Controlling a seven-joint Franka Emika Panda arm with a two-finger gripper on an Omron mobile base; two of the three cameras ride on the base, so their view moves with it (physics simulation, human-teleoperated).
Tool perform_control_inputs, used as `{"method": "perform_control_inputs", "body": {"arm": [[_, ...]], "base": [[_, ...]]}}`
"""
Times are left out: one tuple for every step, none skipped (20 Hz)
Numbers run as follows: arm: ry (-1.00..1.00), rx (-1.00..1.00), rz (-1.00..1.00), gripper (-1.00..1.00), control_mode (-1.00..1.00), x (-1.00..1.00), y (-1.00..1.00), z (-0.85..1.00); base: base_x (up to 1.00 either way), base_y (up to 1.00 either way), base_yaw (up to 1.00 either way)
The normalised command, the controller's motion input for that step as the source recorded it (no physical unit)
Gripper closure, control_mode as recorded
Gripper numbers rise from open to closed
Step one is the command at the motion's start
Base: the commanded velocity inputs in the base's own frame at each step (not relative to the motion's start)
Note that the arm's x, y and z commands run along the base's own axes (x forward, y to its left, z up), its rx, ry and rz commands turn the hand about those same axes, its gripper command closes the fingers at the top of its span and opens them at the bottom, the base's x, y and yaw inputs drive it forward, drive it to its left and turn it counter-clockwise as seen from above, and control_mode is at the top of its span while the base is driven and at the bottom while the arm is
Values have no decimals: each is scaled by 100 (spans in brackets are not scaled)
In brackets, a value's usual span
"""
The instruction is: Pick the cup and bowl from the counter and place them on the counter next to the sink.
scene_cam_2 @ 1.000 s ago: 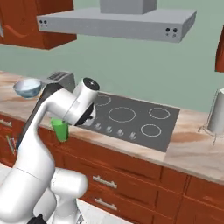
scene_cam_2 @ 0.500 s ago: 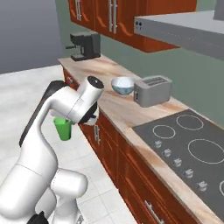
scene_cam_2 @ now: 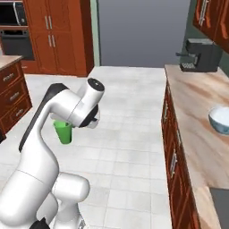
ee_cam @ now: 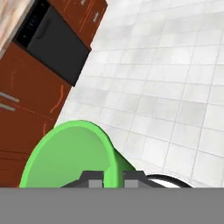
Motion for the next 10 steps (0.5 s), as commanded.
{"method": "perform_control_inputs", "body": {"arm": [[0,0,0,100,100,0,0,0],[0,0,0,100,100,0,0,0],[0,0,0,100,100,0,0,0],[0,0,0,100,100,0,0,0],[0,0,0,100,100,0,0,0],[0,0,0,100,100,0,0,0],[0,0,0,100,100,0,0,0],[0,0,0,100,100,0,0,0],[0,0,0,100,100,0,0,0],[0,0,0,100,100,0,0,0]], "base": [[61,-1,81],[60,-1,80],[65,-4,79],[68,-3,79],[66,-1,79],[68,-1,79],[74,0,76],[76,0,74],[74,0,72],[70,0,73]]}}
